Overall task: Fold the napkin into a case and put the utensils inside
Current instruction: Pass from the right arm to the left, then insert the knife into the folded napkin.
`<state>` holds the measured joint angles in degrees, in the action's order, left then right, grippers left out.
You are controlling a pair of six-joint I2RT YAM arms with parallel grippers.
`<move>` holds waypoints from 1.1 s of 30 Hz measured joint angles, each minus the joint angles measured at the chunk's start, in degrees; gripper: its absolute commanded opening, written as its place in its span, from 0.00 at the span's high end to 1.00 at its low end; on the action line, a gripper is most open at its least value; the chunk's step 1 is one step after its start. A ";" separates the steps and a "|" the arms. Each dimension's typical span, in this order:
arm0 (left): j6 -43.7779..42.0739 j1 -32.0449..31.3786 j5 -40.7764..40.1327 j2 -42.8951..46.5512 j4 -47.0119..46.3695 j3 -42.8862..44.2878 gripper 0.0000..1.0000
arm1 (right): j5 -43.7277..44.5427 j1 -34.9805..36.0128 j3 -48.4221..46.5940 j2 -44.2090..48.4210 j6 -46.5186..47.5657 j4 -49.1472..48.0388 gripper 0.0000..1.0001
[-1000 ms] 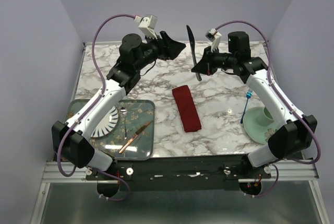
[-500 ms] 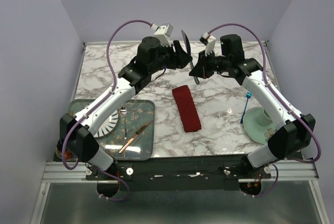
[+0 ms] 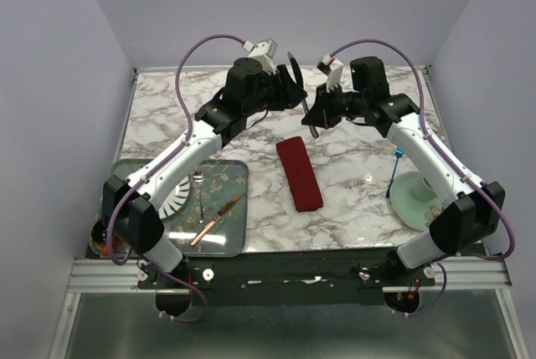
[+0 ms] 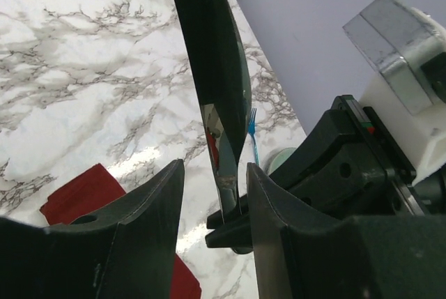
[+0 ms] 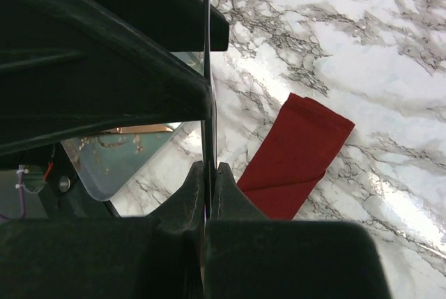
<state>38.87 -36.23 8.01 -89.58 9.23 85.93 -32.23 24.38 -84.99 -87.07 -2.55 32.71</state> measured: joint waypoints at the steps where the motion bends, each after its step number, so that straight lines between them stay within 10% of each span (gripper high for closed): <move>1: 0.15 0.00 -0.07 -0.28 0.07 0.02 0.49 | 0.00 0.07 0.00 0.00 0.00 0.04 0.99; 5: 0.85 -0.02 -0.09 -1.22 0.44 0.48 0.59 | 0.00 0.22 0.04 0.00 0.00 0.02 0.99; 10: 1.95 -0.09 -0.07 -1.27 0.39 0.66 1.00 | 0.00 0.39 0.33 0.00 0.00 0.00 0.97; 14: 3.13 -0.33 -0.02 -1.27 0.61 0.66 1.00 | -0.15 0.39 0.59 -0.17 -0.37 0.09 0.70; 16: 3.48 -0.22 0.02 -1.27 1.25 0.66 1.00 | -0.63 0.39 0.57 -0.46 -0.74 0.26 0.29; 19: 3.61 0.50 -0.04 -1.33 3.52 0.61 1.00 | -1.70 0.09 0.04 -1.18 -0.87 2.14 0.19; 33: 8.15 3.96 -3.32 -7.30 13.94 -0.94 1.00 | -5.64 -7.93 12.68 -8.26 6.27 12.28 0.56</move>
<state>47.03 -32.27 4.69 -96.88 23.18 84.99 -37.87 16.45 -72.31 -95.33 3.73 44.99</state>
